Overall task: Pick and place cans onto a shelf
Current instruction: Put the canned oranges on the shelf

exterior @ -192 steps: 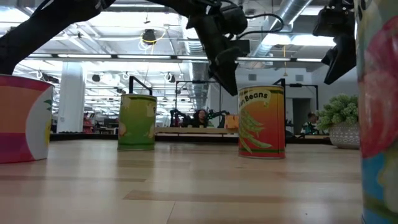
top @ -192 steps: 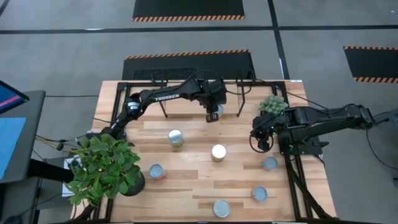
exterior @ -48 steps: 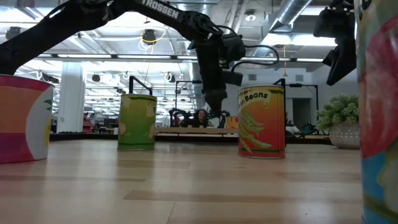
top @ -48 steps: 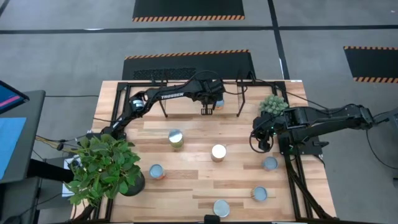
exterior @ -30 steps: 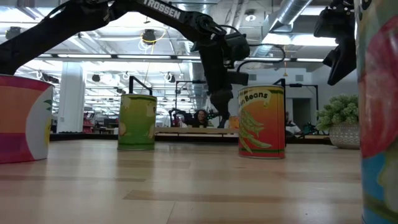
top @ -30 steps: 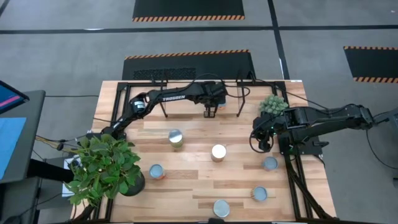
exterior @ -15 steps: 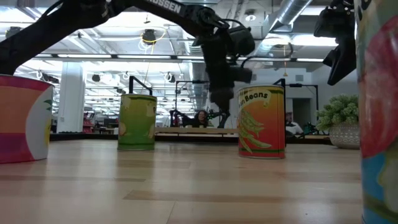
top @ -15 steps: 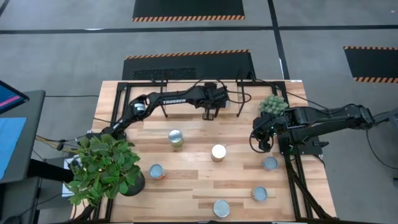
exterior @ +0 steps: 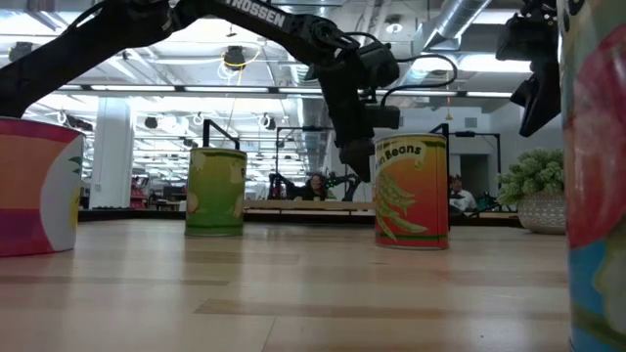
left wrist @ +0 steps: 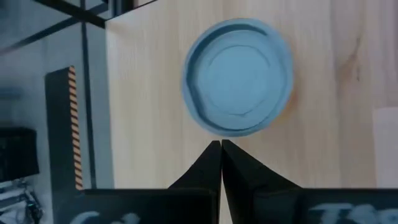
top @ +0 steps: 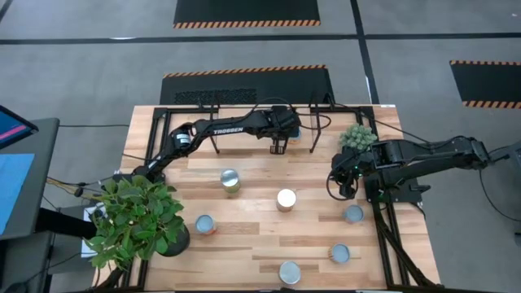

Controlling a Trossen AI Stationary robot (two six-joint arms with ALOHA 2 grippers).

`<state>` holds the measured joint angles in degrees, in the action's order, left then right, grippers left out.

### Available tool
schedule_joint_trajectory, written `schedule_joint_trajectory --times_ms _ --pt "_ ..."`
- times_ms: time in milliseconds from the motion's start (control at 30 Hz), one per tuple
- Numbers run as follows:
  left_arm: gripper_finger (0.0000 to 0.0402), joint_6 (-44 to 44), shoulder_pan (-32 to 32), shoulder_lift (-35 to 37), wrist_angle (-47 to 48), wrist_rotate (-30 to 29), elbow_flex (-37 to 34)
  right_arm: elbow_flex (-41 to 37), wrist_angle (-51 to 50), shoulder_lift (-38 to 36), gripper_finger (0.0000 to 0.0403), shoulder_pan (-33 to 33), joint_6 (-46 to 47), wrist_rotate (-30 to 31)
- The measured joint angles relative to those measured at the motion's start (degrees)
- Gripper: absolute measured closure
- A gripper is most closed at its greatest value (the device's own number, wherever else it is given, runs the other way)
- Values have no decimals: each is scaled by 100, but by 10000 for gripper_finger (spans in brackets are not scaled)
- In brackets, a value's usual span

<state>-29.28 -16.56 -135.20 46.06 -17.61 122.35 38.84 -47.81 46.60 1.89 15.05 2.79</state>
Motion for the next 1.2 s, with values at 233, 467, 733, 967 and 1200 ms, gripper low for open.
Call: schedule_joint_trajectory --times_ms 233,467,733,967,1200 --pt "400 -97 116 2 8 -382 82 1 2 0 308 0 2 0" --pt "400 -10 92 2 290 -260 82 1 0 0 308 -2 4 0" --pt "400 90 33 2 221 -146 80 -1 0 -1 308 -1 4 0" --pt "400 204 -52 2 563 -225 80 1 0 -1 308 -2 2 0" --pt "400 406 -194 -68 336 13 80 1 -2 1 308 -2 2 0"
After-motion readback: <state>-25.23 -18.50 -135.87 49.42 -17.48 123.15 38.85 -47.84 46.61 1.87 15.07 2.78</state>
